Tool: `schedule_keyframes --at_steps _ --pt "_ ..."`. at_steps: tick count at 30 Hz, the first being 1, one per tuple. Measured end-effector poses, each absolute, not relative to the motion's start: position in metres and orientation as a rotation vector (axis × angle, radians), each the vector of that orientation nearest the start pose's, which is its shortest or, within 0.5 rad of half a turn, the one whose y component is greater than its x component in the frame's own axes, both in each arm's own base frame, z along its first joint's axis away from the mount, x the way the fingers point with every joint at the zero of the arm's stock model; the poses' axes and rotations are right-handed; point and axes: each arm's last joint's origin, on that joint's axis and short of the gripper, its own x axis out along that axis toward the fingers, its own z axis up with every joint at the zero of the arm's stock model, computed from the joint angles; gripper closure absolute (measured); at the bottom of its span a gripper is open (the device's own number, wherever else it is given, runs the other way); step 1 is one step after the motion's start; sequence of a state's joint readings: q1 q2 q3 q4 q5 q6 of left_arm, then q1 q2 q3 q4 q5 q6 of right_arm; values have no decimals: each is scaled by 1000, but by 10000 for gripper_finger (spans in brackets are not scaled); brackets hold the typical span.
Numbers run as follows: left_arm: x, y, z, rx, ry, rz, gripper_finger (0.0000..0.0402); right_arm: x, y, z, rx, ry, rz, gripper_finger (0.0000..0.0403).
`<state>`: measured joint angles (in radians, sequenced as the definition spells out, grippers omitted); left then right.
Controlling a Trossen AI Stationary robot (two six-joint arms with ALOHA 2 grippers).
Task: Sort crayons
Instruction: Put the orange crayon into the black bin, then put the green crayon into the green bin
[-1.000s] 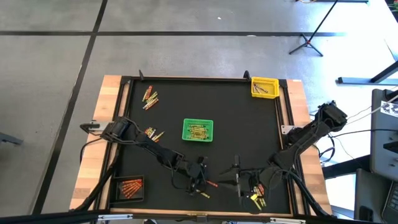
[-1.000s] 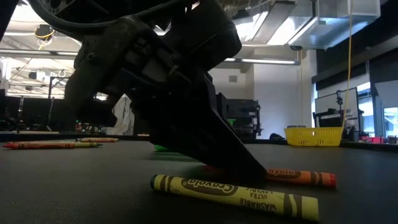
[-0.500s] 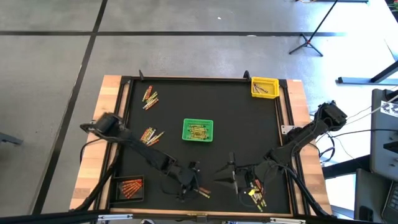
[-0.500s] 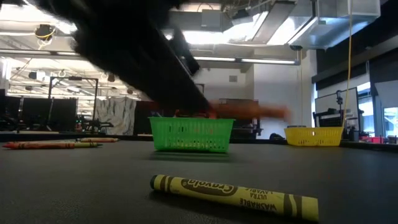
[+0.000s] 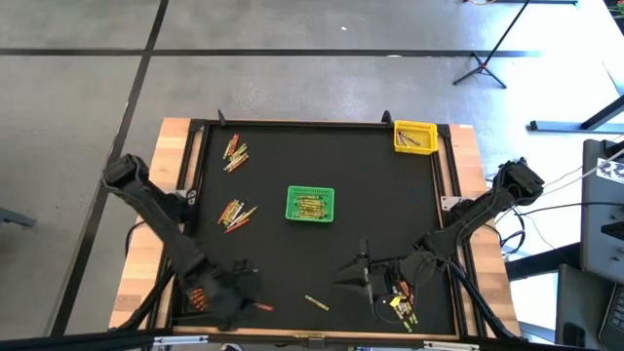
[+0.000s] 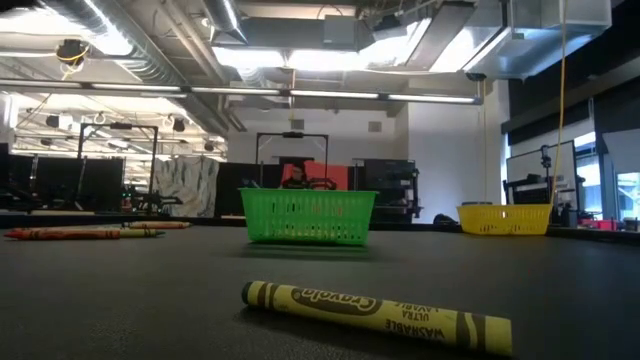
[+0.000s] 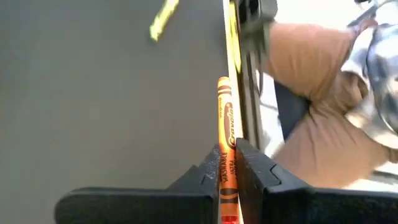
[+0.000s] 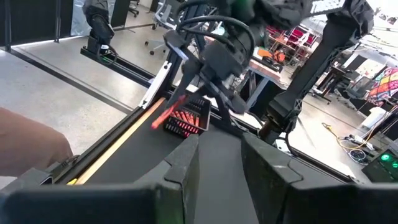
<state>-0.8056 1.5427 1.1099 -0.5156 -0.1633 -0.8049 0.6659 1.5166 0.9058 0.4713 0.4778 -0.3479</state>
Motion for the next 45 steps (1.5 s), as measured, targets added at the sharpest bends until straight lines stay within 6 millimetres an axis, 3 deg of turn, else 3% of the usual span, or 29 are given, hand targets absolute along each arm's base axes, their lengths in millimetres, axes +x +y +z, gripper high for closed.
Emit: schedule_keyframes --at_steps 10,19,35,45 --pt "151 -248 229 -347 1266 10 385 270 195 263 -412 85 207 288" --pt "109 -254 226 -379 1299 184 385 270 195 263 -394 87 206 288" --pt "103 -252 225 -392 1284 255 383 270 195 263 -394 88 206 288" --pt "103 -251 225 -427 1279 292 308 270 195 262 -395 90 206 288"
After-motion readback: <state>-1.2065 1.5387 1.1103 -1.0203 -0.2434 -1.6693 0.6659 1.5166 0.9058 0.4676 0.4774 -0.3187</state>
